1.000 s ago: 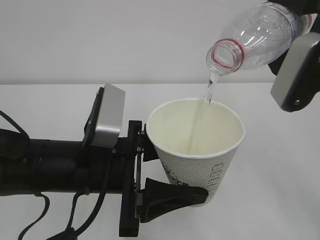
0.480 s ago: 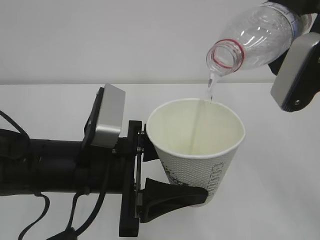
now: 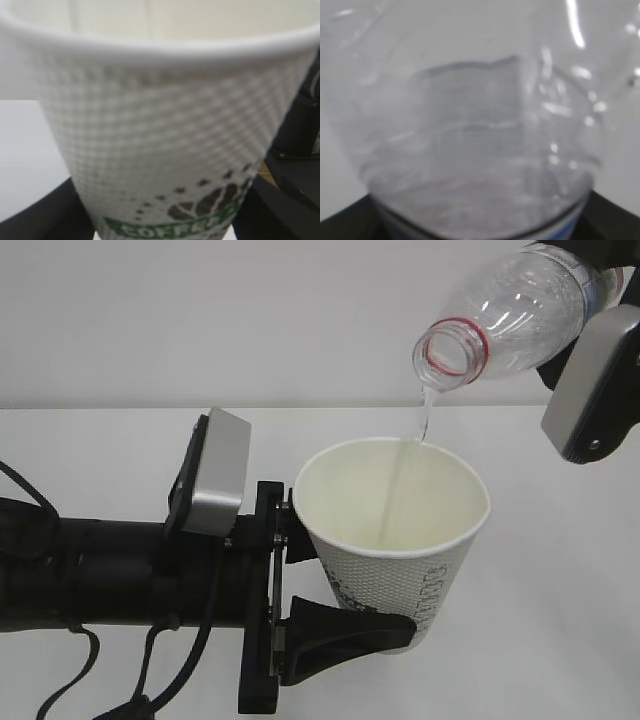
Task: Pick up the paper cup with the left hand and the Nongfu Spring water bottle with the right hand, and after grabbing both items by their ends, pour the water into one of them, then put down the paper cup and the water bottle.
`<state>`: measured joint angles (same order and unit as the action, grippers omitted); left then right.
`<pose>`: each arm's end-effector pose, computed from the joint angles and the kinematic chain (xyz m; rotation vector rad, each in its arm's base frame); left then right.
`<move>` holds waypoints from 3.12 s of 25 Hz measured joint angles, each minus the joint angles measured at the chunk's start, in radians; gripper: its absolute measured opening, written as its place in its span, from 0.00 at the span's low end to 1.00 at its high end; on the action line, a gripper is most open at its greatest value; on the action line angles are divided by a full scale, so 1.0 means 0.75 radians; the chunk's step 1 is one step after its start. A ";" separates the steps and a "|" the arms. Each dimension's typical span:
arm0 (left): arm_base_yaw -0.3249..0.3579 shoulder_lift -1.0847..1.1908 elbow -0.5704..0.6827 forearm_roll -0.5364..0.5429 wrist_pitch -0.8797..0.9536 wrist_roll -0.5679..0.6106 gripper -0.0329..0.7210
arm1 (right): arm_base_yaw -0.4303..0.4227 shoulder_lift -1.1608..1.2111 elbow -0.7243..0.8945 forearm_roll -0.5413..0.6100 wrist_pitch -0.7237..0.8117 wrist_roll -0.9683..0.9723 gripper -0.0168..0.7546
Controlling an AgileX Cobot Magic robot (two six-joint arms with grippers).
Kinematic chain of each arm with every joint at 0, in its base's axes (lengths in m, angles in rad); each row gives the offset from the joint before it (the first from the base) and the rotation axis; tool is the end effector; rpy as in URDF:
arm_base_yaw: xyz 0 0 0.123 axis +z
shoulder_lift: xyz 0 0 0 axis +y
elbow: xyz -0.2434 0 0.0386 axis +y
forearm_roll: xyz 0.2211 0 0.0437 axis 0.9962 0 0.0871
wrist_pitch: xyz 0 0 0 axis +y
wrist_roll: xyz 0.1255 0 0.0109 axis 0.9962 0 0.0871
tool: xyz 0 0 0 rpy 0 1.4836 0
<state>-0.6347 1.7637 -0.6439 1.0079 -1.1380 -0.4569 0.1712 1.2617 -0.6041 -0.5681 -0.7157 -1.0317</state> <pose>0.1840 -0.2556 0.1604 1.2467 1.3221 -1.1207 0.2704 0.0918 0.2733 -1.3300 0.8213 -0.7723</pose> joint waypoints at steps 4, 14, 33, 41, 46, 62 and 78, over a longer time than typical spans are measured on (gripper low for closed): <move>0.000 0.000 0.000 0.000 0.000 0.000 0.75 | 0.000 0.000 0.000 0.000 0.000 0.000 0.65; 0.000 0.000 0.000 0.002 0.003 0.000 0.75 | 0.000 0.000 0.000 0.000 -0.002 0.000 0.65; 0.000 0.000 0.000 0.002 0.003 0.000 0.75 | 0.000 0.000 0.000 0.003 -0.002 -0.002 0.65; 0.000 0.000 0.000 0.005 0.004 0.000 0.75 | 0.000 0.000 0.000 0.003 -0.002 -0.011 0.65; 0.000 0.000 0.000 0.005 0.006 0.000 0.75 | 0.000 0.000 0.000 0.003 -0.002 -0.011 0.65; 0.000 0.000 0.000 0.005 0.006 0.000 0.75 | 0.000 0.000 0.000 0.003 -0.026 -0.014 0.65; 0.000 0.000 0.000 0.005 0.006 0.000 0.75 | 0.000 0.000 0.000 0.003 -0.035 -0.016 0.65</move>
<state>-0.6347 1.7637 -0.6439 1.0117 -1.1333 -0.4569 0.1712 1.2617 -0.6041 -0.5661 -0.7418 -1.0438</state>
